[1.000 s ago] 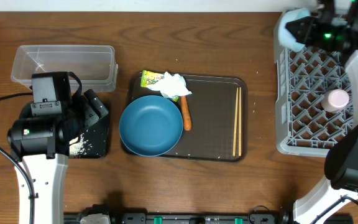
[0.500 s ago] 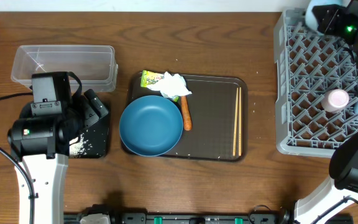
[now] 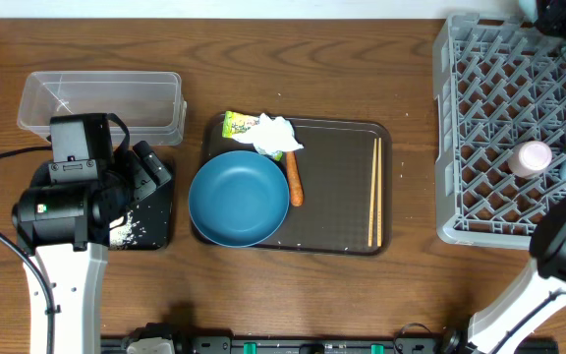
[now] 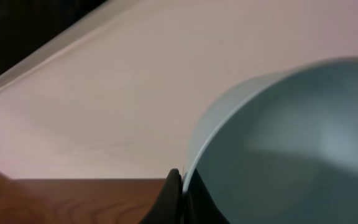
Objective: Sort waste into correct bins and load items into the dishwasher rack
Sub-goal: 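Carry the bowl into the dish rack and set it upside down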
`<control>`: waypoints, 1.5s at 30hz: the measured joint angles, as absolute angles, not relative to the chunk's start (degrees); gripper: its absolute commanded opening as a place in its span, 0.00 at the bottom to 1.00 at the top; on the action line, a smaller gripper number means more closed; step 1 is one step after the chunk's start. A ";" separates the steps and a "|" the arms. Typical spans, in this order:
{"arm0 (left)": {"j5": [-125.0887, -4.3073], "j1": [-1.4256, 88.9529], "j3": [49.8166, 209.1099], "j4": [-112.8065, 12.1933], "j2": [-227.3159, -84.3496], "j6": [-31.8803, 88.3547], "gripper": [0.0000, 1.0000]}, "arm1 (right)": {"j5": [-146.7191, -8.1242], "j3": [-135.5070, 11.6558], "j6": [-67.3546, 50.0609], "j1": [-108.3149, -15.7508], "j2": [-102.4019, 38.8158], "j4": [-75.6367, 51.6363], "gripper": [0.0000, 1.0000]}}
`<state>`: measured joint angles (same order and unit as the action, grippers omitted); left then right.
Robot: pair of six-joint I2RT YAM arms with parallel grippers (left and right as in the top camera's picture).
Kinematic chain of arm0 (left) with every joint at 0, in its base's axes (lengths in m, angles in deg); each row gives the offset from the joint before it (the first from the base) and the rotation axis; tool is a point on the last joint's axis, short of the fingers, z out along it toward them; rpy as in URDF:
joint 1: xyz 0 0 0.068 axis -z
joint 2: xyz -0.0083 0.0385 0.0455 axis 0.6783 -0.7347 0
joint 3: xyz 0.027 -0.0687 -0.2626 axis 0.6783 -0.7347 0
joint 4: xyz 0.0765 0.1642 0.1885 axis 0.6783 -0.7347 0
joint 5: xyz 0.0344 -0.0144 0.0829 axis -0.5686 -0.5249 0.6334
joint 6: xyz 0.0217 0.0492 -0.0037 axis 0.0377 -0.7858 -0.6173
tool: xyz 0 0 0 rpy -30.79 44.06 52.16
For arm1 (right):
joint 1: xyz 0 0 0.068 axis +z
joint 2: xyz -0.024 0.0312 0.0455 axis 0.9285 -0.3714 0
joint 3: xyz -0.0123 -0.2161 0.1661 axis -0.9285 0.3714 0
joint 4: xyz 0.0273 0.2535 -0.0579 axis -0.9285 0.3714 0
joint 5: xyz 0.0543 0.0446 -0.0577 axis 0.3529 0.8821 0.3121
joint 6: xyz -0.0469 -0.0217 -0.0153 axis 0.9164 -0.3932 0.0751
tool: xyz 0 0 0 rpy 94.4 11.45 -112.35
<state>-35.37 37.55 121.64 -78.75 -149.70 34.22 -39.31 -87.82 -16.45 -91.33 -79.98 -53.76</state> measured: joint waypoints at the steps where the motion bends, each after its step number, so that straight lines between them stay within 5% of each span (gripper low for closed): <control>1: -35.37 37.55 121.64 -78.75 -149.70 34.24 0.99 | -38.18 -87.77 -18.09 -91.66 -81.77 -56.27 0.01; 12: -35.37 37.55 121.64 -78.73 -149.70 34.24 0.99 | -30.83 -87.71 -26.42 -93.69 -90.40 -71.18 0.01; 30: -35.37 37.55 121.64 -78.73 -149.70 34.22 0.99 | -23.25 -88.12 -34.53 -95.94 -96.96 -73.67 0.02; 45: -35.37 37.55 121.64 -78.75 -149.70 34.24 0.99 | -11.32 -88.12 -43.44 -102.22 -96.98 -74.00 0.13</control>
<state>-35.37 37.55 121.64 -78.75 -149.70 34.24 -11.32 -88.12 -43.44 -102.22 -96.98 -74.00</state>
